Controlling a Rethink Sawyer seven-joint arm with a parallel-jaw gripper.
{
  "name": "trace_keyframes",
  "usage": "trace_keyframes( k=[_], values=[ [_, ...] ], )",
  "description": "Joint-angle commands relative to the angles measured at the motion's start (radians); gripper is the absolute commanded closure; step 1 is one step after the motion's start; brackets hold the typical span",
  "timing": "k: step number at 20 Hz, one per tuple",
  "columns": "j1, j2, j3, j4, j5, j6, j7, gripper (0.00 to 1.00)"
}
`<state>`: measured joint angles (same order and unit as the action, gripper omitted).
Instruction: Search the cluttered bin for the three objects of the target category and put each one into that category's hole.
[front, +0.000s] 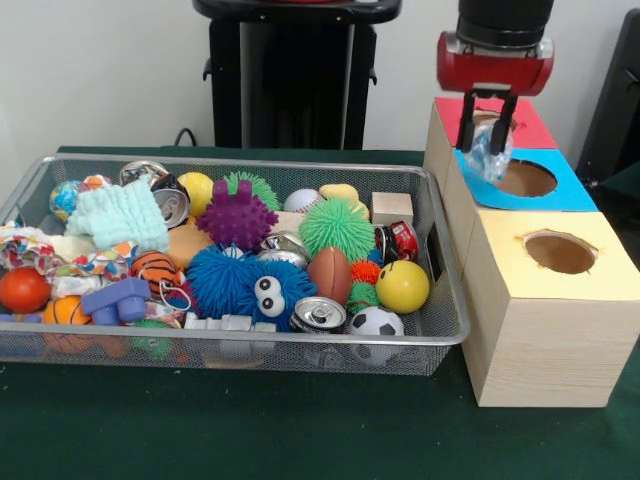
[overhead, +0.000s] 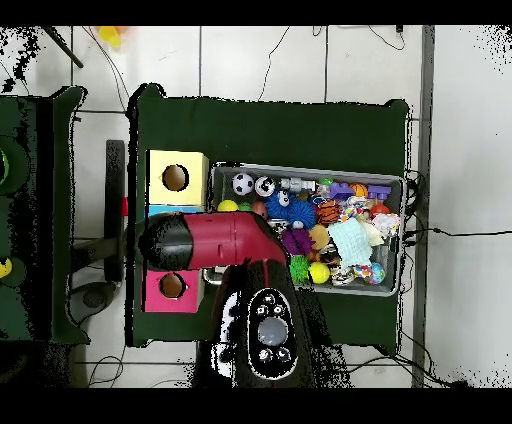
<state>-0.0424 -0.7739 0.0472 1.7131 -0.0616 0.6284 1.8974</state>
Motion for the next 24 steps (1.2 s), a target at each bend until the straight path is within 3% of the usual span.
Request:
trace_keyframes(
  k=[1, 6, 15, 21, 24],
  values=[
    [0.117, -0.091, -0.081, 0.044, 0.103, 0.087, 0.381, 1.00],
    [0.182, -0.127, -0.136, 0.060, 0.143, 0.126, 0.411, 1.00],
    [0.116, -0.025, -0.096, 0.073, 0.151, -0.058, 0.315, 1.00],
    [0.090, 0.016, -0.082, 0.074, 0.126, -0.126, 0.283, 1.00],
    [0.088, 0.012, -0.086, 0.070, 0.121, -0.112, 0.277, 1.00]
  ],
)
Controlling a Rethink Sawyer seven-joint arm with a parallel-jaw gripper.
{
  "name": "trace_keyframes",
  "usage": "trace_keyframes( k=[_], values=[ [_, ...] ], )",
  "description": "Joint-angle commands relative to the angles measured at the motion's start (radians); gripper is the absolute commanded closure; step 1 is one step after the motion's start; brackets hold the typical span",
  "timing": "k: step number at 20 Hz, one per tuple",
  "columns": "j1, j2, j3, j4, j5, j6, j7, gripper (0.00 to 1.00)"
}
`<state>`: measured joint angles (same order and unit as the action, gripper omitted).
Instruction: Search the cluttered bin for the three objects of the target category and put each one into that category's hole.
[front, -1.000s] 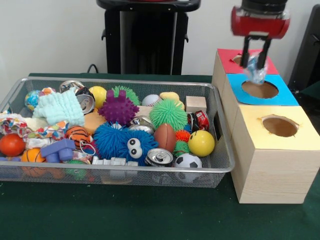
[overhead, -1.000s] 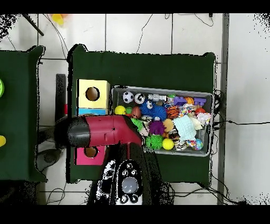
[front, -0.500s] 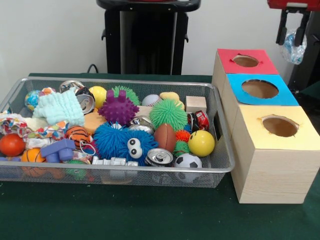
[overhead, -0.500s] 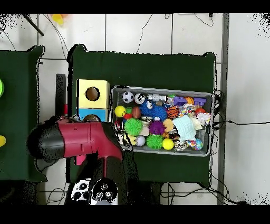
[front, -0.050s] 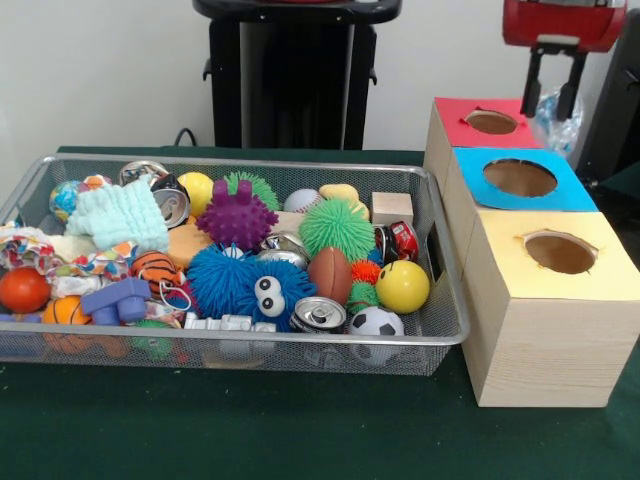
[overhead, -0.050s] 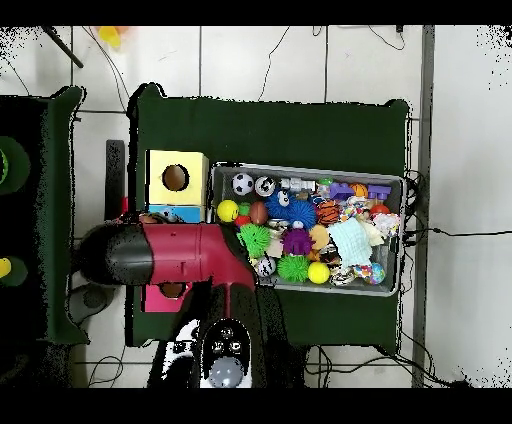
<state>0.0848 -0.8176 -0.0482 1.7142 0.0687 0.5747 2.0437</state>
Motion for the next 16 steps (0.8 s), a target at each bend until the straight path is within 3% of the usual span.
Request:
trace_keyframes(
  k=[1, 7, 16],
  values=[
    [-0.038, 0.053, 0.007, 0.068, -0.010, -0.052, 0.131, 1.00],
    [-0.020, 0.033, -0.016, 0.047, -0.011, 0.006, 0.135, 1.00],
    [-0.015, 0.040, -0.019, 0.043, -0.008, -0.003, 0.128, 1.00]
  ],
)
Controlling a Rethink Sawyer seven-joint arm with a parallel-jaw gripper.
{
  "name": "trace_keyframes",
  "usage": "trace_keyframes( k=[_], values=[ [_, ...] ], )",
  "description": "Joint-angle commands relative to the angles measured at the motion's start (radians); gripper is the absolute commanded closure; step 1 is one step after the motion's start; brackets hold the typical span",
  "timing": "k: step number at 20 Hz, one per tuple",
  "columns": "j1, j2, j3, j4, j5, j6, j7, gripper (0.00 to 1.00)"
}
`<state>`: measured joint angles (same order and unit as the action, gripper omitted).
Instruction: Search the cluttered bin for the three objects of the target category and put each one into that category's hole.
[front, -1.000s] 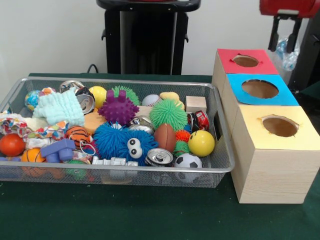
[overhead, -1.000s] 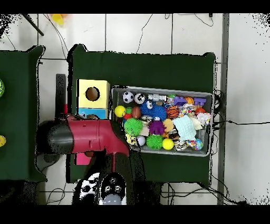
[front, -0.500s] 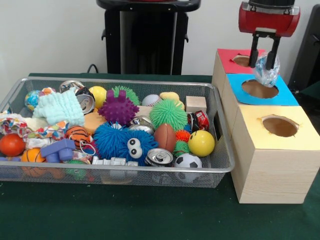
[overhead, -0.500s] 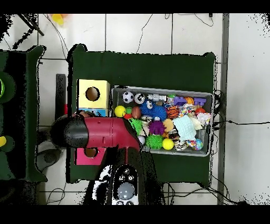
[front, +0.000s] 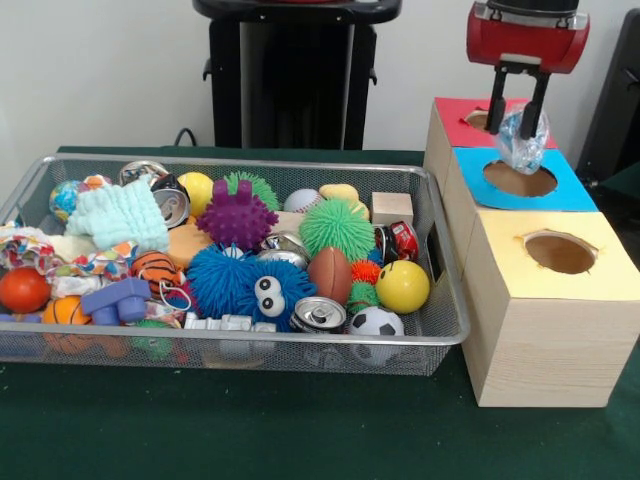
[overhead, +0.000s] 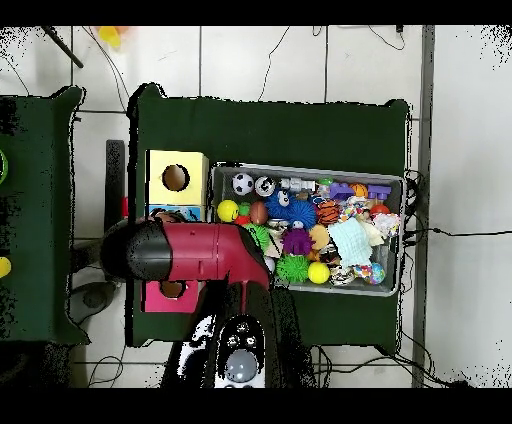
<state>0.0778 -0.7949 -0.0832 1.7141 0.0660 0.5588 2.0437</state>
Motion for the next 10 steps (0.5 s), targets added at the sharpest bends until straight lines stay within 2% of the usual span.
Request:
trace_keyframes(
  k=[1, 5, 10],
  values=[
    [-0.007, 0.018, 0.013, 0.040, -0.006, 0.020, 0.127, 0.00],
    [-0.016, 0.020, 0.021, 0.029, -0.016, 0.044, 0.099, 0.00],
    [-0.005, 0.023, 0.012, 0.021, -0.018, 0.053, 0.112, 0.00]
  ],
)
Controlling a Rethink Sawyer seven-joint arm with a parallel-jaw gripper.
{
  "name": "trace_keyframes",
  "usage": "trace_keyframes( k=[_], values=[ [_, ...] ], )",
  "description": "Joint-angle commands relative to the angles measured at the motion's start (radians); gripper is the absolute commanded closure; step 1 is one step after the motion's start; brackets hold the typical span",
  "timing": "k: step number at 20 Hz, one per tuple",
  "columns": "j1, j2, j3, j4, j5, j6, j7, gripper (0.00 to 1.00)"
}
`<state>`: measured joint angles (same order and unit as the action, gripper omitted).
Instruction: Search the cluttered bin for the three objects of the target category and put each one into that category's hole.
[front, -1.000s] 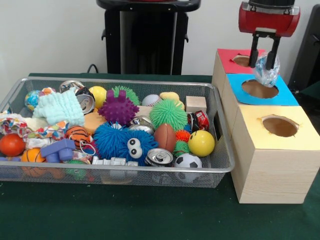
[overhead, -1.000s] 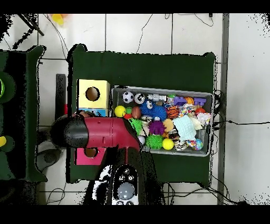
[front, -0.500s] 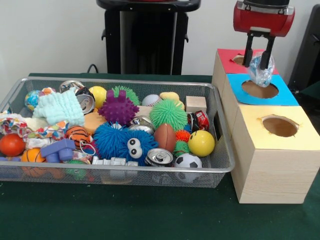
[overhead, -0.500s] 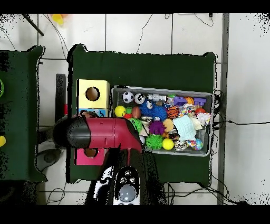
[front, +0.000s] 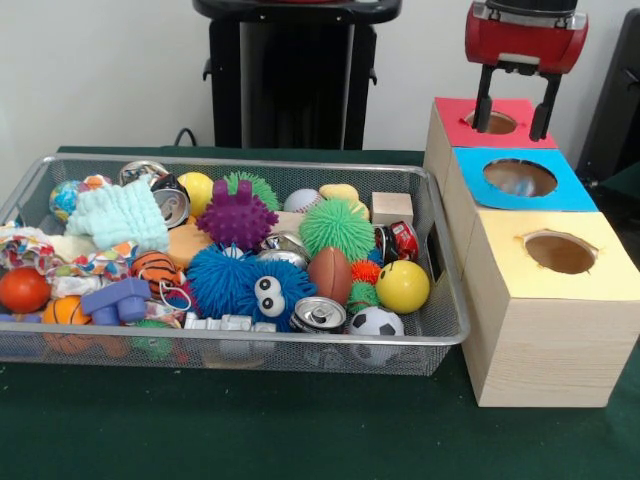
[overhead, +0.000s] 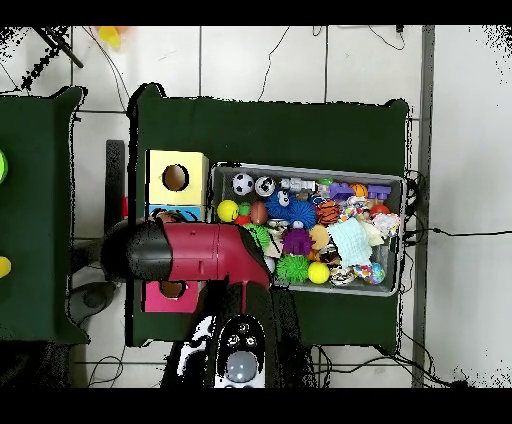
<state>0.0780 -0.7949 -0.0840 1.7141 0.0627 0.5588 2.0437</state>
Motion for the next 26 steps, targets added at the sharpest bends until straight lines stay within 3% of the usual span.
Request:
trace_keyframes(
  k=[1, 10, 16, 26],
  values=[
    [0.000, 0.024, 0.008, 0.012, -0.019, 0.066, 0.113, 0.00],
    [0.018, 0.007, -0.008, 0.020, -0.007, 0.069, 0.133, 0.00],
    [-0.101, -0.058, 0.062, 0.092, 0.006, 0.033, 0.003, 0.00],
    [-0.244, -0.077, 0.113, 0.058, -0.038, 0.059, -0.085, 0.00]
  ],
)
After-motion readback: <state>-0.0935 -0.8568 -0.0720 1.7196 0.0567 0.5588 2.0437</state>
